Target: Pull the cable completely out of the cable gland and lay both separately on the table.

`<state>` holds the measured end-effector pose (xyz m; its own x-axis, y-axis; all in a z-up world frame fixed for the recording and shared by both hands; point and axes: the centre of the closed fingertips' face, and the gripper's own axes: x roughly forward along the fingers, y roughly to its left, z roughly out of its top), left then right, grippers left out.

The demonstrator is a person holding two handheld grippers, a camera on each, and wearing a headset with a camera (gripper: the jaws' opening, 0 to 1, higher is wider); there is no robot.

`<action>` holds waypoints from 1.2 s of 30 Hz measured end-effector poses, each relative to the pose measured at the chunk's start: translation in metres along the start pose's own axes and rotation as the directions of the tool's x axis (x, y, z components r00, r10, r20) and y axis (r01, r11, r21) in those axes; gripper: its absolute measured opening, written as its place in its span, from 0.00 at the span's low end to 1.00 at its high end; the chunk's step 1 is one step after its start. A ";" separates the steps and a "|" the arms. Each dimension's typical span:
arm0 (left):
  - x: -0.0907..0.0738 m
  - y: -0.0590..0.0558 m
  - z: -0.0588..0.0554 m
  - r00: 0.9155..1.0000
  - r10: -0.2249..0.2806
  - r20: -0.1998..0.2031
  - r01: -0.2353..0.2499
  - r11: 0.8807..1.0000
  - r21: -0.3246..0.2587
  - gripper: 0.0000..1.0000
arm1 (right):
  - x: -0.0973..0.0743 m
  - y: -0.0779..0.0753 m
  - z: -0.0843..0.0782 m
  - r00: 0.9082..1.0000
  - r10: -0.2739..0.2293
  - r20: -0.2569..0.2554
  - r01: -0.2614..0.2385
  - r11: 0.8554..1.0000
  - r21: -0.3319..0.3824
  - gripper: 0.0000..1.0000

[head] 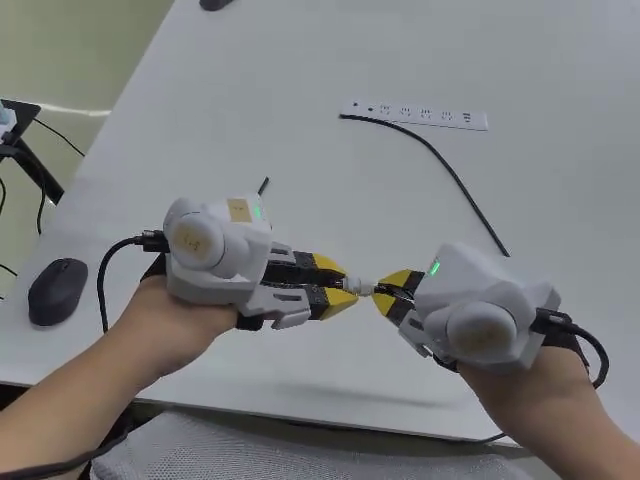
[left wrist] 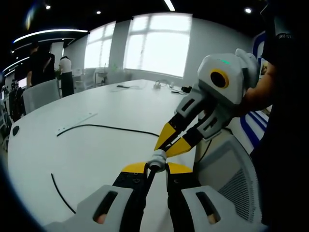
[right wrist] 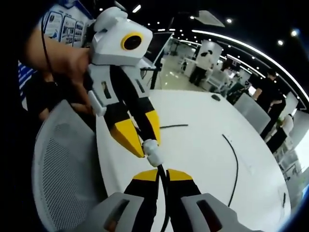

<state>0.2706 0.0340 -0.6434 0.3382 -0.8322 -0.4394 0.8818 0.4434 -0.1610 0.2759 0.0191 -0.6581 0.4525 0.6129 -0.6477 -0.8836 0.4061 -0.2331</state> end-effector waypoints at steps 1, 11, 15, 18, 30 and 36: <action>0.000 0.000 0.000 1.000 -0.001 -0.001 0.001 1.000 0.000 0.15 | 0.000 0.000 -0.001 1.000 0.002 0.000 -0.002 1.000 0.007 0.00; 0.001 0.000 0.000 1.000 0.003 0.009 -0.003 1.000 0.002 0.15 | 0.000 -0.003 -0.004 1.000 -0.005 0.002 0.005 0.998 0.069 0.00; 0.000 0.001 0.000 1.000 0.004 0.013 -0.004 1.000 -0.002 0.14 | 0.000 -0.004 -0.008 1.000 -0.007 -0.002 0.007 0.995 0.100 0.00; 0.000 0.001 -0.001 1.000 0.006 0.011 -0.006 1.000 -0.017 0.15 | 0.000 -0.005 -0.012 1.000 -0.007 -0.003 0.008 0.992 0.128 0.00; -0.002 0.000 0.001 1.000 0.003 0.028 -0.003 1.000 -0.014 0.14 | -0.003 -0.016 -0.039 0.999 -0.037 -0.029 0.042 0.973 0.226 0.00; -0.001 -0.002 0.000 1.000 0.002 0.029 -0.001 1.000 -0.022 0.14 | -0.001 -0.020 -0.054 0.998 -0.052 -0.046 0.064 0.949 0.309 0.00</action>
<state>0.2687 0.0339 -0.6427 0.3489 -0.8408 -0.4139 0.8739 0.4514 -0.1803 0.2864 -0.0262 -0.6921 0.4922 0.5589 -0.6673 -0.7723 0.6341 -0.0386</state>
